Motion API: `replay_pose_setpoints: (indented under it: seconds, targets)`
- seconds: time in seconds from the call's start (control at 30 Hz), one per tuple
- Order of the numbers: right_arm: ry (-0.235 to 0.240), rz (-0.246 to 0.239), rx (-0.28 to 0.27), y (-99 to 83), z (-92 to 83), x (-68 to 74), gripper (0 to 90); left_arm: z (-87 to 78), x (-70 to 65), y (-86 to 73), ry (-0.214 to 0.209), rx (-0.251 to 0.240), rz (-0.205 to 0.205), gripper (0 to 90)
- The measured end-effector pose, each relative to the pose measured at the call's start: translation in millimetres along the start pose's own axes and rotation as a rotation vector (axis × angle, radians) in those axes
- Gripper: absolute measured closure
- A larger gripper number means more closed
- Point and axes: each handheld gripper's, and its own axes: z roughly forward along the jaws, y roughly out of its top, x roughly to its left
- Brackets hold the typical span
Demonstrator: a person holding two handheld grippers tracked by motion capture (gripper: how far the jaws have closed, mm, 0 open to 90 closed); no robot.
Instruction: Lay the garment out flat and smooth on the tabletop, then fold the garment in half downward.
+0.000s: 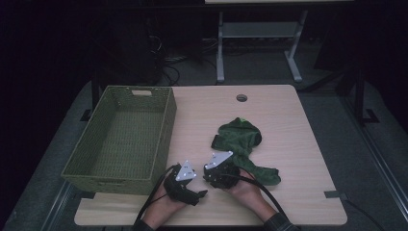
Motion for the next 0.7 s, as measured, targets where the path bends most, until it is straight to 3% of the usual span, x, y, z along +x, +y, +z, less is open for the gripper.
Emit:
replay_pose_setpoints:
  seconds: [0.1, 0.3, 0.5, 0.7]
  targets:
    - [0.0, 0.019, -0.001, -1.4, 1.3, -1.0, 82.9, 0.2, -0.4, -0.1, -0.001, -0.003, -0.006, 12.8]
    - [0.014, 0.04, -0.02, -3.9, 1.3, -1.2, 86.7, 0.1, -0.1, 0.0, 0.0, -0.002, -0.002, 12.9]
    - [0.06, 0.056, -0.063, 1.1, -16.1, -2.4, 86.8, 0.7, -0.5, 0.1, -0.002, -0.005, -0.013, 12.9]
    - [0.089, 0.102, -0.142, 0.7, -39.0, -11.0, 86.7, 0.7, -0.7, 0.1, -0.003, -0.006, -0.015, 12.9]
